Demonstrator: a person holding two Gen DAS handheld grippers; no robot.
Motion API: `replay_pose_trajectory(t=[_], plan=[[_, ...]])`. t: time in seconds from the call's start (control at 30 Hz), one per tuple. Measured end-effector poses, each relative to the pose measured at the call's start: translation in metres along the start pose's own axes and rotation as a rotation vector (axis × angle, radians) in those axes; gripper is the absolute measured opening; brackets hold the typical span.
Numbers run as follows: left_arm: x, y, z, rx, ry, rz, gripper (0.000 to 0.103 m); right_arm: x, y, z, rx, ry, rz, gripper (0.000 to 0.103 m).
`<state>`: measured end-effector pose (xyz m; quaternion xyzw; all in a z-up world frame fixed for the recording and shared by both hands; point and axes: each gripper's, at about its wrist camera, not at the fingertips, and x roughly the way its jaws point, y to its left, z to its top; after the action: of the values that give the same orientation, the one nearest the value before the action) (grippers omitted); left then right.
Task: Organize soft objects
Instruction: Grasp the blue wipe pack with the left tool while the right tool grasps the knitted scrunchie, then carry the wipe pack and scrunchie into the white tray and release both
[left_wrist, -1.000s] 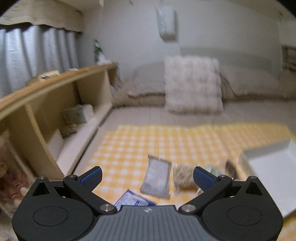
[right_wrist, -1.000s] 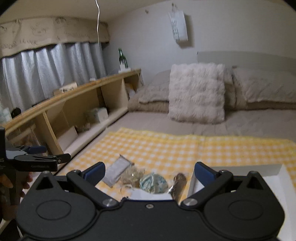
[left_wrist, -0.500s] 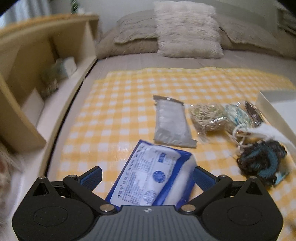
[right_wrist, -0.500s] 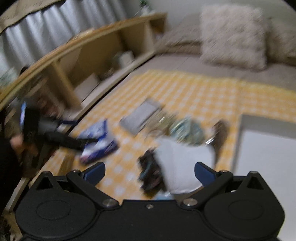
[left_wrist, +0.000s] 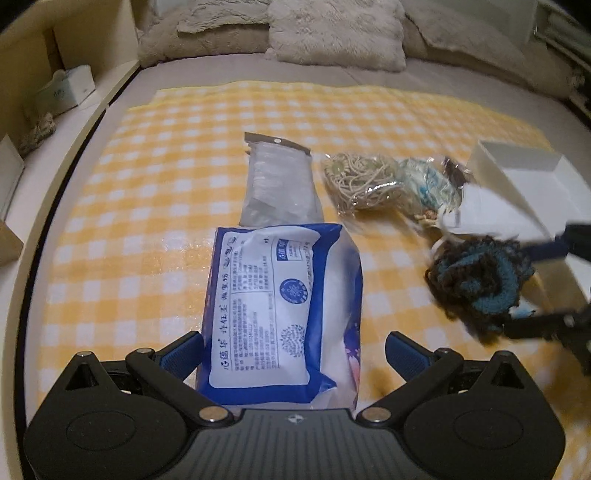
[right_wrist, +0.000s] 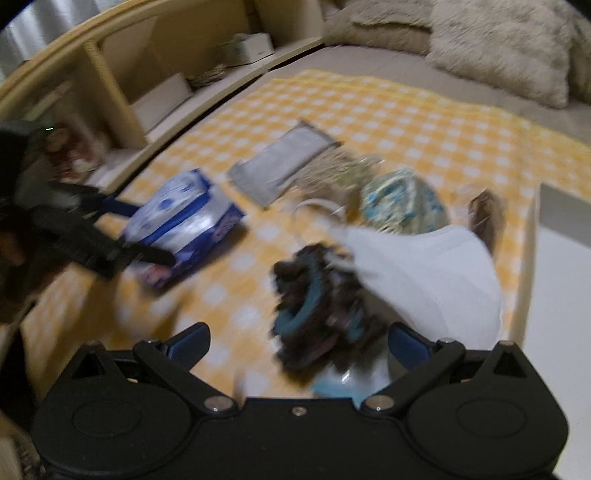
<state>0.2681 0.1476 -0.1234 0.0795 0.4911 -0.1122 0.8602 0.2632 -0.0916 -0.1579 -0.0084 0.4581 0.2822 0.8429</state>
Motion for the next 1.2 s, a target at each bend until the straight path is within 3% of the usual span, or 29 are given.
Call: replay_pose_trajectory(t=[0.13,0.23,0.3,0.4,0.47,0.67,0.93,1.2], plan=[[0.009,-0.009,0.006,-0.010,0.018,0.066,0.102,0.012,-0.006,0.005,-0.027,-0.020,-0.079,0.103],[0.019,-0.013,0.012,-0.016,0.055,0.129,0.094,0.023,-0.006,0.007,-0.038,0.004,-0.117,0.099],[0.024,-0.013,0.013,-0.012,0.075,0.162,0.091,0.024,-0.006,0.005,-0.038,0.018,-0.124,0.076],[0.023,-0.010,0.012,-0.025,0.076,0.165,0.083,0.026,-0.004,0.006,-0.037,0.032,-0.096,0.062],[0.021,-0.010,0.011,-0.032,0.072,0.157,0.071,0.025,-0.001,0.005,-0.062,0.040,-0.081,0.052],[0.009,-0.004,0.007,-0.093,0.045,0.127,0.051,0.013,0.005,0.010,-0.084,0.022,-0.035,0.032],[-0.021,-0.004,0.003,-0.166,-0.040,0.125,0.048,-0.015,0.012,0.017,-0.088,-0.051,-0.001,0.028],[-0.069,-0.020,0.005,-0.231,-0.188,0.128,0.048,-0.057,0.011,0.023,-0.056,-0.175,-0.008,0.028]])
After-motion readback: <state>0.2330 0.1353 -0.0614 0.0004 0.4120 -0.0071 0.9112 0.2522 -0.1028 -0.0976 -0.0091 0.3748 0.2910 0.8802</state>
